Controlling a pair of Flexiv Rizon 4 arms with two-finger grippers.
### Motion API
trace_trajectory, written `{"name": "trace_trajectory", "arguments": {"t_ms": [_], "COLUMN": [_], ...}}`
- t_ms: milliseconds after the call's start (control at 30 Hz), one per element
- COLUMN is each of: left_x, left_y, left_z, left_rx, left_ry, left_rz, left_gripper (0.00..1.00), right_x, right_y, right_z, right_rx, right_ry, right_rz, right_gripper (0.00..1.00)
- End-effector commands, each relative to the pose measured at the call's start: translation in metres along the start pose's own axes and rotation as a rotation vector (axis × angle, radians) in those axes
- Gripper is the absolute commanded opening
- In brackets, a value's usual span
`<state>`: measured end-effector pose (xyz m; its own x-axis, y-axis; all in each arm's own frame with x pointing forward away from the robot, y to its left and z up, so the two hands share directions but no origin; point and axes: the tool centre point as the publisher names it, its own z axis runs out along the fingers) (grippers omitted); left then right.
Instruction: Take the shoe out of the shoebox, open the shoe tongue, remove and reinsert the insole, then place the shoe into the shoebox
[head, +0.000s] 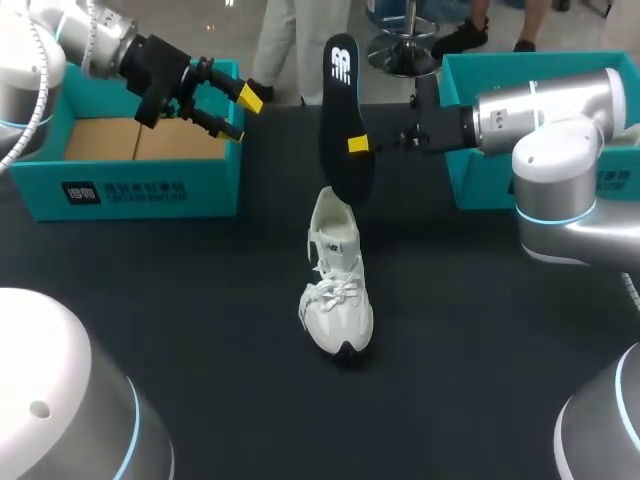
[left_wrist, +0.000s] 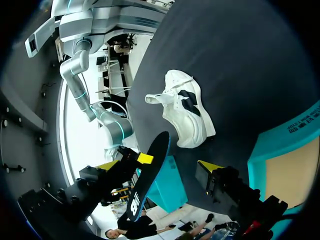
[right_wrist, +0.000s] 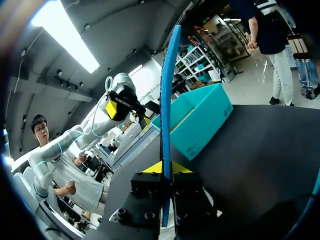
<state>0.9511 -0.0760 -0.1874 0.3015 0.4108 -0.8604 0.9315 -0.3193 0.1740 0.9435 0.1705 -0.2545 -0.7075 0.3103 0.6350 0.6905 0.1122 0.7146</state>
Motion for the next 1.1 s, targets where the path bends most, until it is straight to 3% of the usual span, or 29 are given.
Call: {"name": "trace_trajectory", "arguments": {"t_ms": [33,667,867,1100], "left_x": [0.000,0.000,0.000,0.000], "left_y": [0.000,0.000,0.000,0.000], "left_z": [0.000,0.000,0.000,0.000], "left_rx": [0.001,0.001,0.001,0.001], "left_ry": [0.003,0.003,0.003,0.003], "left_rz": [0.001,0.001,0.001,0.001], "left_gripper": [1.00,1.00,1.00,1.00], "right_x": [-0.006,-0.005,-0.004,-0.004], "right_y": [-0.009,-0.046,-0.046,-0.022], "right_z": [0.006,0.011,0.010,0.004], "right_rx": [-0.005,-0.015,-0.016,-0.030], "right_ry": [-0.003,-0.035,-0.036,-0.046], "right_rz": [0.013,0.080,0.086,0.034], "right_gripper": [0.00,0.00,0.00,0.00]}}
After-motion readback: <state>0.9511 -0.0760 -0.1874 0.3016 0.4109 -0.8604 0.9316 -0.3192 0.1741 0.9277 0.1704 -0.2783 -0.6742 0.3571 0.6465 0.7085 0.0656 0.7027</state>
